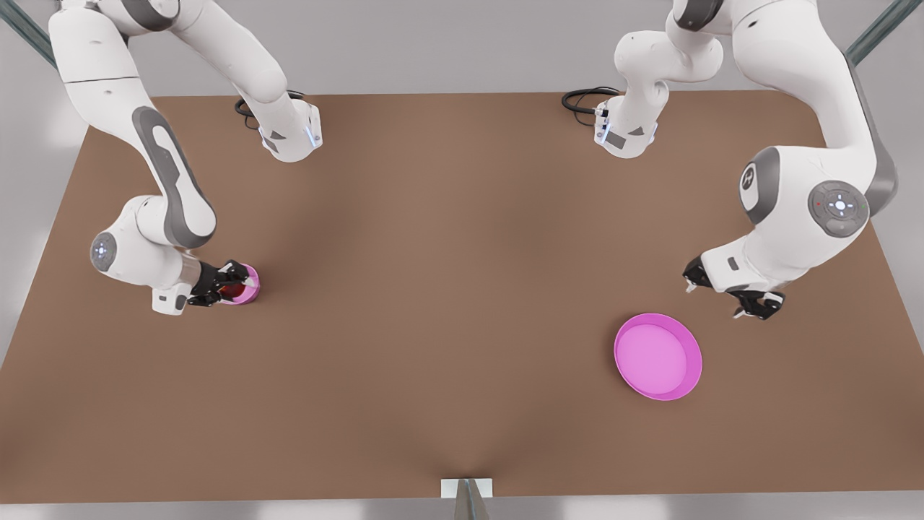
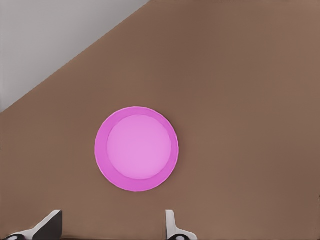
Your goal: Use the left arm to pick up the apple from the plate, transfer it to the gripper of the right arm, and then use the right arm to place it into the bowl
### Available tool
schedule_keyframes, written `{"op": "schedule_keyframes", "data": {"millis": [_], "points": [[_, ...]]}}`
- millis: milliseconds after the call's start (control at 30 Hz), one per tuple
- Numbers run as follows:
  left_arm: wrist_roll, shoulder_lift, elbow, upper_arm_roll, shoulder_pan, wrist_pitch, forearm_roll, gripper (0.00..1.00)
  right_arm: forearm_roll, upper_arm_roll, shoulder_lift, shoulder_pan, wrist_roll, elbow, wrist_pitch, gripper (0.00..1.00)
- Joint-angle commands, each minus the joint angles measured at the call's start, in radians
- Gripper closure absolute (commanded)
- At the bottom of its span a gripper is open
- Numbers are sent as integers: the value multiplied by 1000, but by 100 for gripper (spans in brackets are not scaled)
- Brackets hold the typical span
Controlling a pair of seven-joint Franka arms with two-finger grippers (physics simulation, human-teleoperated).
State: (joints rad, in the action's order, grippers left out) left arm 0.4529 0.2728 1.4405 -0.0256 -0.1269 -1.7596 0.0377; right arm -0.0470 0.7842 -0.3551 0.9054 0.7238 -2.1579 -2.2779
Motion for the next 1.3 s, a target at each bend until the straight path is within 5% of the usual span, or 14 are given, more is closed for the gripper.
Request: {"op": "schedule_keyframes", "data": {"millis": [0, 400, 433, 467, 600, 667, 733, 800, 933, 967, 1033, 1267], "points": [[-1037, 0, -2, -1, 1, -28, -22, 0, 99, 0, -25, 15, 2, -2, -44, 29], [-1042, 14, 0, -1, 4, -26, -27, 0, 179, -20, -62, 29, -6, -11, -43, 25], [-1042, 17, -2, -1, 4, -26, -25, 0, 179, -20, -62, 29, -6, -10, -41, 20], [-1042, 19, -2, -1, 4, -26, -25, 0, 179, -20, -62, 33, -6, -10, -41, 2], [-1048, 20, -2, -1, 3, -26, -25, 0, 179, -20, -62, 32, -7, -2, -40, 0], [-1047, 20, -2, -1, 0, -26, -25, 0, 179, 4, -59, 18, -53, 117, 72, 0], [-1040, 32, -5, 3, 0, -26, -19, 0, 234, 59, -58, -51, -199, 401, 279, 0], [-1037, 56, -26, 6, -5, -26, -19, 0, 410, 49, -61, -296, -452, 803, 581, 0], [-878, 62, -28, 12, -11, -26, -19, 0, 420, 66, -6, -384, -822, 856, 701, 0], [-878, 62, -28, 12, -11, -26, -21, 0, 309, -67, 80, -440, -791, 826, 696, 0], [-875, 59, -29, 16, -22, -5, -19, 0, 133, -761, 194, -991, -689, 771, 684, 0], [-806, 56, -57, 18, -25, 61, -22, 0, 88, -773, 177, -990, -773, 773, 698, 0]]}}
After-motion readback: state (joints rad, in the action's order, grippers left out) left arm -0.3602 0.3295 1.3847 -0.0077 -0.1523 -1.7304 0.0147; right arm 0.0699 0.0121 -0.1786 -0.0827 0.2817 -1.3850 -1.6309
